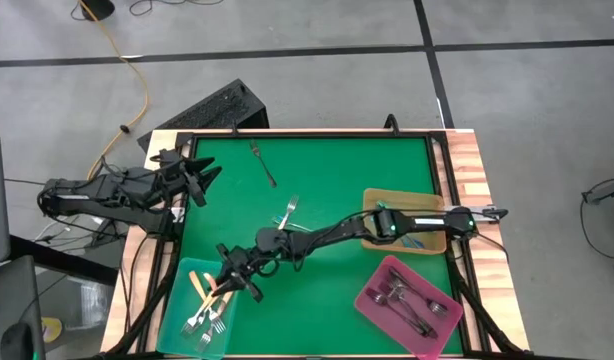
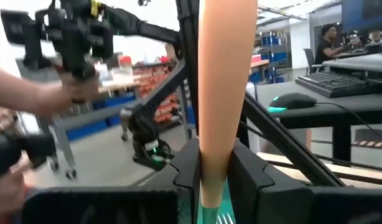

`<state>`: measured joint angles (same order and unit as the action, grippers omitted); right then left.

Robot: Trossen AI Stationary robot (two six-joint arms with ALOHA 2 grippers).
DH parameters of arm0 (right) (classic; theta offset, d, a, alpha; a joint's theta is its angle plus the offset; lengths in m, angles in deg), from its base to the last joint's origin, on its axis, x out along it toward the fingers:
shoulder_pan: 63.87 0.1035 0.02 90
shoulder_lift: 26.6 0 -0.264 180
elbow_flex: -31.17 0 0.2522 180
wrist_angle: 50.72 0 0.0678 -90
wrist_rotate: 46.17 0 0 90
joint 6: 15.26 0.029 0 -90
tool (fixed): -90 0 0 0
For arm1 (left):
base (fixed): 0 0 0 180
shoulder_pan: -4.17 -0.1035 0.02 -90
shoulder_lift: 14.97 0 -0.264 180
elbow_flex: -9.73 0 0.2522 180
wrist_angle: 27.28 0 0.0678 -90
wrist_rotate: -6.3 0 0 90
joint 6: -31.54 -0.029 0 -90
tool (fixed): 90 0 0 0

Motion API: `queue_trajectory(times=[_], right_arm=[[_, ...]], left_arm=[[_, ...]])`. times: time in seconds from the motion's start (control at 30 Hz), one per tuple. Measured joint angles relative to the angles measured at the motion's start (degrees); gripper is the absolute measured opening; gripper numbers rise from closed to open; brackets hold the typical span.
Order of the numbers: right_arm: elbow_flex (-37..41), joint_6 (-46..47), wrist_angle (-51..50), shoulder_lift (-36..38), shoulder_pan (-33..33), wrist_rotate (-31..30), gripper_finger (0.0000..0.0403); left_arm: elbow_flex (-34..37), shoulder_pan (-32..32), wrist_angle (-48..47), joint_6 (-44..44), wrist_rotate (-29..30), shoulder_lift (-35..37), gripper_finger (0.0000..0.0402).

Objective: Sort silverware by color (type)
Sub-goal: Put the yellow fork into the blue bin

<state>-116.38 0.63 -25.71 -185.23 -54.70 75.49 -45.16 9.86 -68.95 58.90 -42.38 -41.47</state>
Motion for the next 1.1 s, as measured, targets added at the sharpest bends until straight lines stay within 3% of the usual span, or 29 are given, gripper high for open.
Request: queue_trajectory(times=[0.13, 0.3, 0.4, 0.63, 0.73, 0.9, 1.1], right_arm=[[-1.25, -7.02, -4.51, 0.03, 0.36, -0.13, 0.0076], [-1.23, -28.84, -14.24, 0.43, 1.51, -1.29, 0.0076], [-1.23, -40.58, -19.36, 1.06, 2.77, -6.99, 0.0076], [-1.23, -51.07, -20.96, 2.00, 3.60, -14.06, 0.0076], [-1.18, -53.94, -23.01, 2.91, 3.43, -14.46, 0.0076], [-1.31, -69.20, -24.02, 3.68, 3.79, -20.84, 0.0076], [-1.21, -78.24, -29.39, 3.45, 5.31, -21.46, 0.0076]], left_arm=[[0.00, 0.00, 0.14, 0.11, 0.04, 0.00, 0.0192], [0.00, 0.00, -0.06, 0.08, 0.10, 0.00, 0.0192], [0.00, 0.00, -0.15, 0.04, 0.11, 0.00, 0.0192], [0.00, 0.00, -0.20, -0.11, 1.26, 0.02, 0.0192], [0.00, 0.00, -0.18, -0.11, 1.44, 0.02, 0.0192], [0.00, 0.00, -0.20, -0.07, 1.42, 0.02, 0.0192], [0.00, 0.00, -0.23, 0.31, 1.40, 0.00, 0.0192]])
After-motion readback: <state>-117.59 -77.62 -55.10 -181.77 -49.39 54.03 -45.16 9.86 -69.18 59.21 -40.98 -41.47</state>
